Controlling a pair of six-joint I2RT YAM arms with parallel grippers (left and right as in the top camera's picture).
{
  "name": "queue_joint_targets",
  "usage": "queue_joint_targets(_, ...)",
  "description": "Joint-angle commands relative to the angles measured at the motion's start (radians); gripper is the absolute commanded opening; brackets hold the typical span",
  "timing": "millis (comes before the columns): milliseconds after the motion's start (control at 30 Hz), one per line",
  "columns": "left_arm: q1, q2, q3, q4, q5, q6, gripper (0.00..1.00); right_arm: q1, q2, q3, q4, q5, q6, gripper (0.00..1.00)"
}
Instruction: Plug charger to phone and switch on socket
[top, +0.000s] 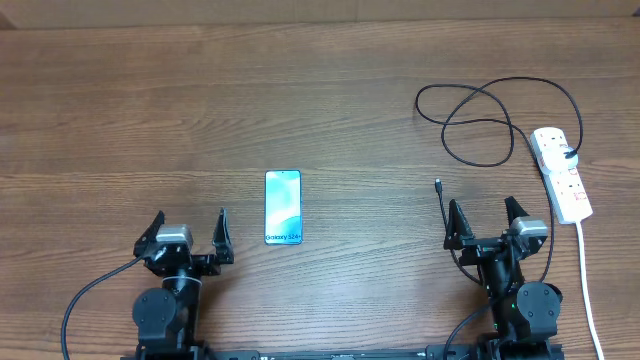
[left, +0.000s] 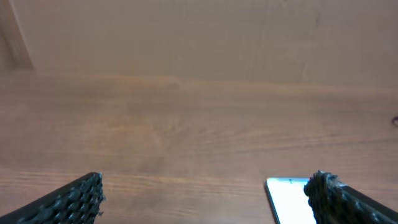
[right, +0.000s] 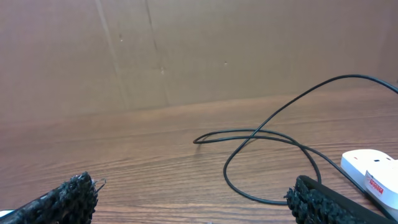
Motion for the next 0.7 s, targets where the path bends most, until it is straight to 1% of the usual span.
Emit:
queue_joint_targets(0,0.006,0.029,0.092,-0.063,0.033,-0.008,1.00,-0.002,-0.010,-0.011,0.006,0.010,-0.001,1.00)
queue_joint_targets(67,0.006,0.054,0.146,-0.101,0.032,0.011,1.00,-0.002,-0.010,-0.011,0.006,0.010,-0.001,1.00)
queue_joint_targets(200,0.006,0.127,0.249,-0.160,0.035,0.011,1.00,-0.002,-0.010,-0.011,0.006,0.010,-0.001,1.00)
queue_joint_targets(367,0.005,0.230,0.373,-0.228,0.082,0.010,1.00,-0.002,-0.010,-0.011,0.006,0.010,-0.001,1.00)
queue_joint_targets(500,0.005,0.328,0.496,-0.276,0.116,0.010,1.00,-0.002,-0.010,-0.011,0.006,0.010,-0.001,1.00)
queue_joint_targets(667,0.005,0.488,0.689,-0.383,0.166,0.010,1.00,-0.002,-0.010,-0.011,0.006,0.010,-0.001,1.00)
